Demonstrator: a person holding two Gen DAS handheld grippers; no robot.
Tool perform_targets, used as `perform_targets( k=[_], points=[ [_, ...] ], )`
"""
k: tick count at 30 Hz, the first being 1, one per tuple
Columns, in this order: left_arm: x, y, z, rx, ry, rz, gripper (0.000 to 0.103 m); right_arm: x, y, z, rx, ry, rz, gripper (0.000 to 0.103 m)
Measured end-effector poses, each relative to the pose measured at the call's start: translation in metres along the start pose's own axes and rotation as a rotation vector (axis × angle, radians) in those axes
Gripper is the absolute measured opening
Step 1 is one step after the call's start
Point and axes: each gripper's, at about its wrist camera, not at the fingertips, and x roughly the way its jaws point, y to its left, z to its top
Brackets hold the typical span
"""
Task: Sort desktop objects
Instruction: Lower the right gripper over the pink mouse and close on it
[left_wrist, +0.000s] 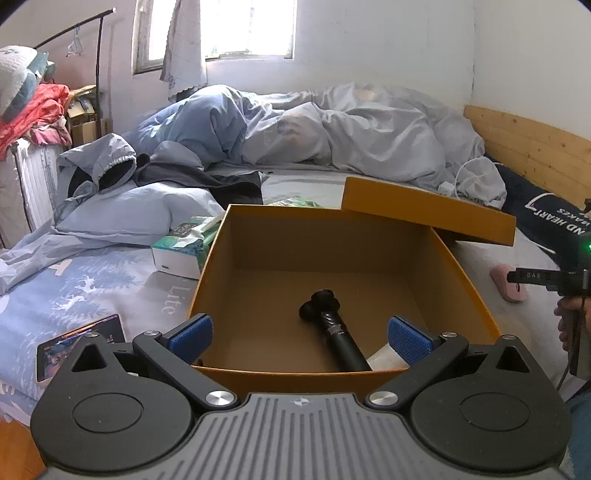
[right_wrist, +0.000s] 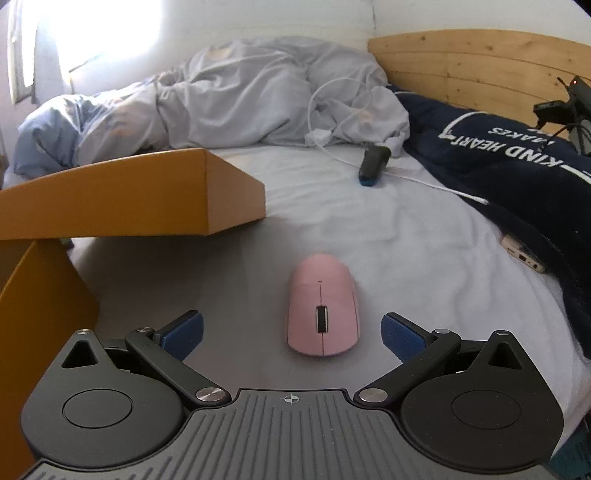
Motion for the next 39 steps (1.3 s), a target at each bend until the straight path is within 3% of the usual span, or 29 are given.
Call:
perform_targets(
  k=[9,21,39],
  points=[
    [0.015,-0.003,-0.003,0.005,0.03,0.002,0.103,0.035,-0.001,0.005,-0.036,0.004,-0.019,0.1],
    [0.02,0.006,-0.007,-0.032,0.058,-0.006,0.103,0.079,-0.007,0.011,-0.019,0.051,-0.052,0.088],
    [0.021,0.021,-0.01,-0.078,0.088,-0.001,0.103,0.093,-0.004,0.004,-0.034,0.055,-0.074,0.083]
  ],
)
